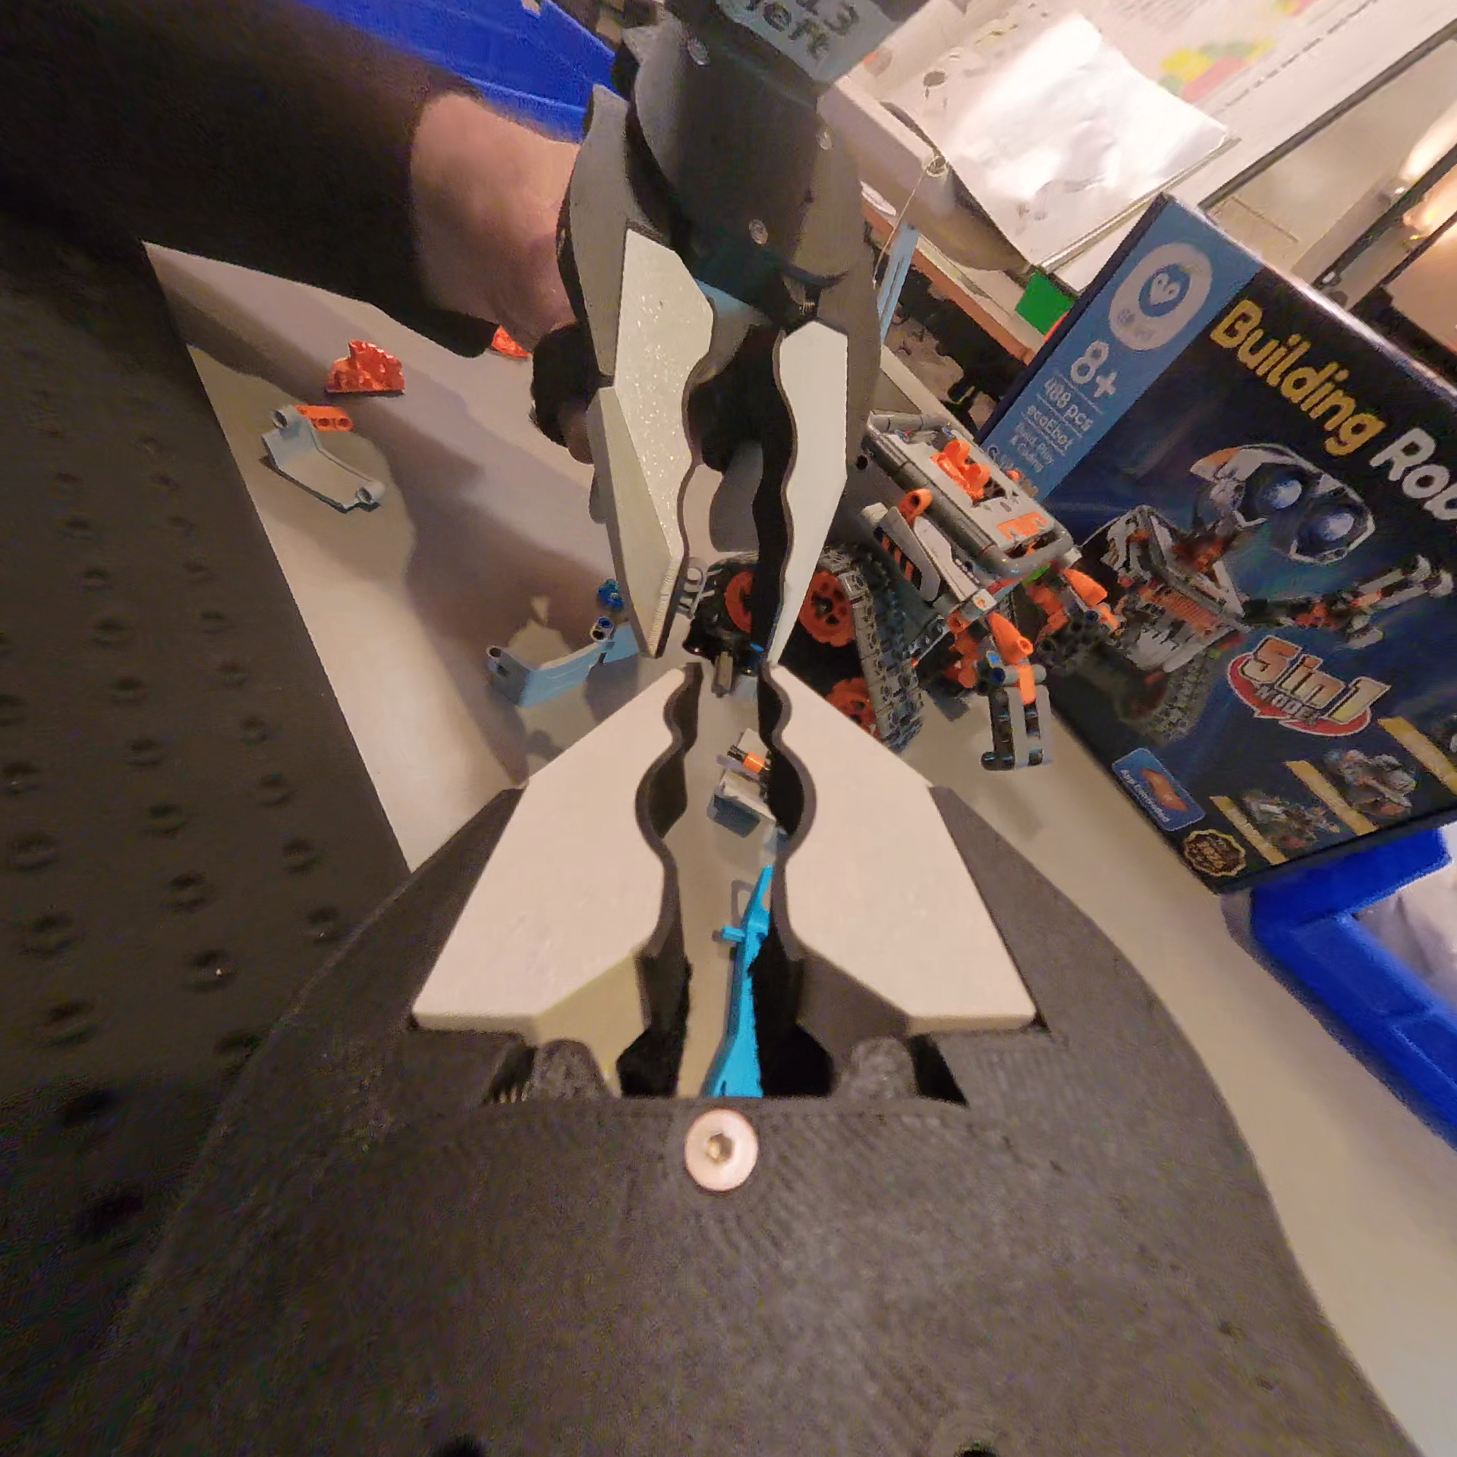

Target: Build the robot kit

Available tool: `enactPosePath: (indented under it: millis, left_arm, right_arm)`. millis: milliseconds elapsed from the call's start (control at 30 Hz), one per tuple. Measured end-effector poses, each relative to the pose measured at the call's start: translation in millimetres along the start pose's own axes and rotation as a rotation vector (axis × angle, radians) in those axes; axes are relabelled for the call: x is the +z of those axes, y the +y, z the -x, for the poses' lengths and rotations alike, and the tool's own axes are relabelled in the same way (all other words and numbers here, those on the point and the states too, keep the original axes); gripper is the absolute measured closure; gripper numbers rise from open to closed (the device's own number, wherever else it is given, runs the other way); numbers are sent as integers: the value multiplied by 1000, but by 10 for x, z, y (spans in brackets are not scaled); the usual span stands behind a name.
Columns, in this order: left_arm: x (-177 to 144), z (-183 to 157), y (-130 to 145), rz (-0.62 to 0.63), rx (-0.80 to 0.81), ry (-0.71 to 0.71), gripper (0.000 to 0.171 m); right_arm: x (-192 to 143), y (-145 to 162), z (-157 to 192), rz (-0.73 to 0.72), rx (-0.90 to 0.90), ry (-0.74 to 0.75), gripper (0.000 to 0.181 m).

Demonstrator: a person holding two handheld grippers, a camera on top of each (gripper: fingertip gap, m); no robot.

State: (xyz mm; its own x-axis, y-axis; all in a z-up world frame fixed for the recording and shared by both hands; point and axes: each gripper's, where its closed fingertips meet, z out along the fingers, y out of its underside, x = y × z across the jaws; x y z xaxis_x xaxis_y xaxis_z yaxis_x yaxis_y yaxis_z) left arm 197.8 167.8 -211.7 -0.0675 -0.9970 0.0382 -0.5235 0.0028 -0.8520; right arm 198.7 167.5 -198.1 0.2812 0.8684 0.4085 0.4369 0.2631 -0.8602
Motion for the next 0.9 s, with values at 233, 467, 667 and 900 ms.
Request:
enactPosePath:
  millis: [233, 467, 667, 900]
  left_arm:
    - [-21, -24, -60, -52, -36, 38, 143]
    - [-17, -16, -91, -77, -33, 33, 143]
    - [-28, -17, -103, -100, -59, 56, 145]
    - [-2, -69, -102, -112, -71, 95, 158]
  right_arm:
    - [22, -10, -2, 15, -45, 14, 180]
    - [-7, -24, -28, 2, -3, -1, 180]
    - [-15, -53, -2, -13, -15, -23, 174]
    - [13, -31, 29, -7, -20, -40, 181]
